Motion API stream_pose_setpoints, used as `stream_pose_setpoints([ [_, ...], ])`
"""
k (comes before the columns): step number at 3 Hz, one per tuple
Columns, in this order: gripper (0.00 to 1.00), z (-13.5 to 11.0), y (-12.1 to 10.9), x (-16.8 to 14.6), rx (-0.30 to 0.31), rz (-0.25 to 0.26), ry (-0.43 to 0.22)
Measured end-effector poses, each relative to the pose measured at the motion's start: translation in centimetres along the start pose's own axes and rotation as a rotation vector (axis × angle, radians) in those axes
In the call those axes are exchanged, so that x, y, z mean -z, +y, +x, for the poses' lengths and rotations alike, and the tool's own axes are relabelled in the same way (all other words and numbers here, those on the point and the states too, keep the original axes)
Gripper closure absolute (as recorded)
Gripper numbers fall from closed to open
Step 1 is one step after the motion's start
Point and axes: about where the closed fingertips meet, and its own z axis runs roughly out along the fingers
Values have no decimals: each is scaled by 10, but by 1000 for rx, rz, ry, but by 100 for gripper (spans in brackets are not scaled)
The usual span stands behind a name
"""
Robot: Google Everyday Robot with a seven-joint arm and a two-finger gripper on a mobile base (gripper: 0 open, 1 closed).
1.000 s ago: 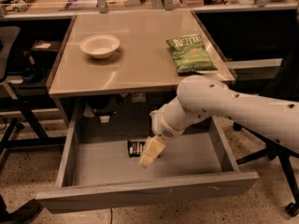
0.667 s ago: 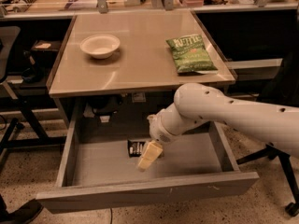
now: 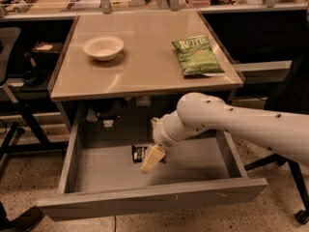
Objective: Pick rxbar chocolate from top drawer and place on counter
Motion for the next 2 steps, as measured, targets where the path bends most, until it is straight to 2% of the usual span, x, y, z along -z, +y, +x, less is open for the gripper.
stream_pose_setpoints([
  [2,0,23,-7,-16,-32,25,11],
])
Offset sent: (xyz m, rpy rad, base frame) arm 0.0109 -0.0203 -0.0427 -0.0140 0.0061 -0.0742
